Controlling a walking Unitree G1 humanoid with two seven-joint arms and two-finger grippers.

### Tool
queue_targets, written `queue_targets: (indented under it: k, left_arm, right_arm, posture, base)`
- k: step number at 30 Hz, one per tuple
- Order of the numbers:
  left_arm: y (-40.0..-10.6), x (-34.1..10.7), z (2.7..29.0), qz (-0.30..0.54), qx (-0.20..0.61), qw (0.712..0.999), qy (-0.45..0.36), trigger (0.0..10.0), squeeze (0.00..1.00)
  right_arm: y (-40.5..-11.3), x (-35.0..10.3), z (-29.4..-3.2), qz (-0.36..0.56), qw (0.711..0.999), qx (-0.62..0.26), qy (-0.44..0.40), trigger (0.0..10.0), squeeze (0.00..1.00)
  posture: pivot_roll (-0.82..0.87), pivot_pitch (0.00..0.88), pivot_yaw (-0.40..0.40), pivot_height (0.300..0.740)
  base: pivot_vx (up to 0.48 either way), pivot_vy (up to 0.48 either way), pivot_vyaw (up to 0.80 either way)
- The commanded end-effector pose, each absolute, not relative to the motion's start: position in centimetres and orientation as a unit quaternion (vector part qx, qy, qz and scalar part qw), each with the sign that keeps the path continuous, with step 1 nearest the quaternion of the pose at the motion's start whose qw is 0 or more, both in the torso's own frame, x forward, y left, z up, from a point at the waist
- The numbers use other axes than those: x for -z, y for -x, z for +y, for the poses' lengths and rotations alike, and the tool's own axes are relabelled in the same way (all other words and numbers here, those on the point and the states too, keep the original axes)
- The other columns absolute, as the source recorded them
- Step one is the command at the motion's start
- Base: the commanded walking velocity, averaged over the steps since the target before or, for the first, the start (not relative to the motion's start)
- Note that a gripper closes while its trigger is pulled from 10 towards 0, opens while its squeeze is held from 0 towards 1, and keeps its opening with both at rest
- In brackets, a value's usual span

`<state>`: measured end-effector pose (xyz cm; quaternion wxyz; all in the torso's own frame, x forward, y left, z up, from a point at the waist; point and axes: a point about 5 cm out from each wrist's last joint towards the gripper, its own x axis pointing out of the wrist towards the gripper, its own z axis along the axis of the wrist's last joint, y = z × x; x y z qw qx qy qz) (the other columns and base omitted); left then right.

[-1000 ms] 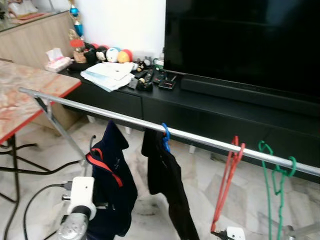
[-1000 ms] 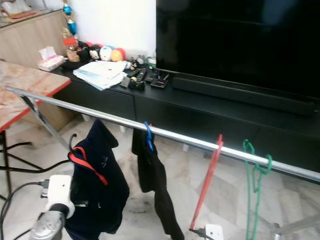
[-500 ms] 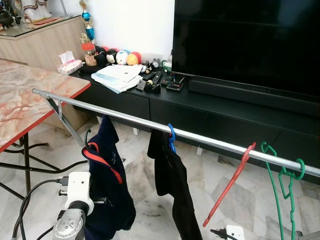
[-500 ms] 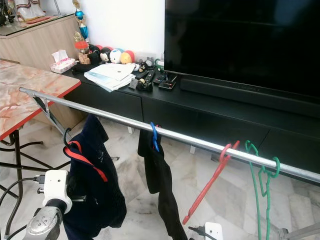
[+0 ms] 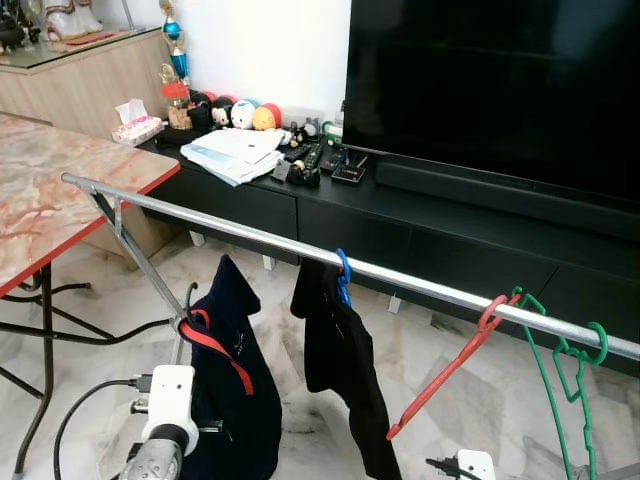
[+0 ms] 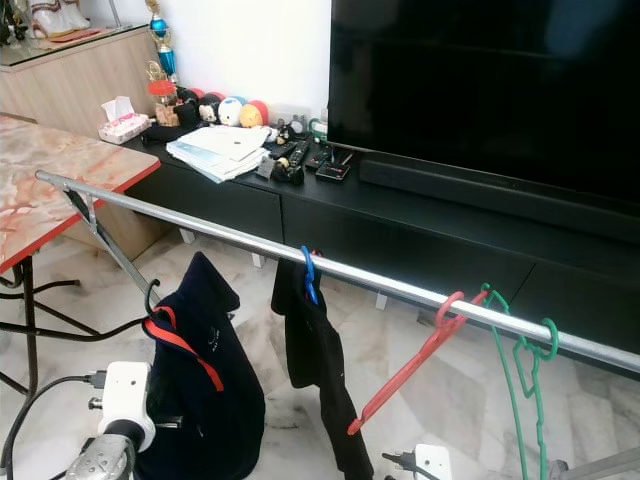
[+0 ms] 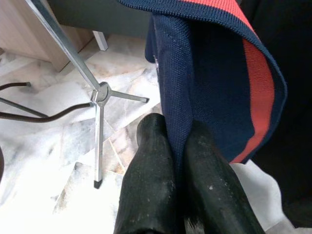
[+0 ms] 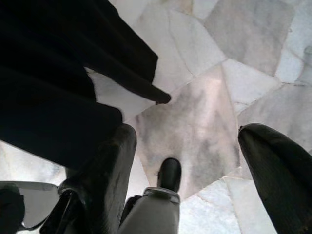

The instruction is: Hang hanger

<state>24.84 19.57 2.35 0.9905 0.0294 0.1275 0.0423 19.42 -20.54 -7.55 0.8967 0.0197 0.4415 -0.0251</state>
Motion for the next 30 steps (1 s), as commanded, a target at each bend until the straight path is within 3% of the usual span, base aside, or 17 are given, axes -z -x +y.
queue_targets:
  k: [1, 13, 25, 30]
  left_arm:
    - [-25.06, -2.97, 19.56, 0.105, -0.045, 0.993, -0.031, 10.0, 0.0]
    - [-25.32, -3.17, 19.18, 0.1, -0.037, 0.994, -0.031, 10.0, 0.0]
    - [-25.34, -3.43, 19.25, 0.093, -0.029, 0.995, -0.034, 10.0, 0.0]
    - [-25.38, -3.64, 19.37, 0.088, -0.028, 0.995, -0.037, 10.0, 0.0]
  right_arm:
    - [-19.29, 7.62, -20.57, 0.447, 0.894, 0.019, -0.016, 10.0, 0.0]
    - [-19.35, 7.63, -20.34, 0.445, 0.895, 0.024, -0.021, 10.0, 0.0]
    - [-18.86, 7.92, -20.54, 0.462, 0.886, 0.044, -0.012, 10.0, 0.0]
    - [-18.81, 7.96, -20.51, 0.463, 0.885, 0.047, -0.019, 10.0, 0.0]
  posture:
    - [0.05, 0.038, 0.004, 0.74]
    - [0.03, 0.03, 0.021, 0.74]
    - [0.04, 0.013, 0.029, 0.74]
    - [0.04, 0.016, 0.028, 0.74]
  base:
    - [0.0, 0.0, 0.0]
    - [0.0, 0.152, 0.0]
    - [0.0, 0.432, 0.0]
    - [0.0, 0.0, -0.76]
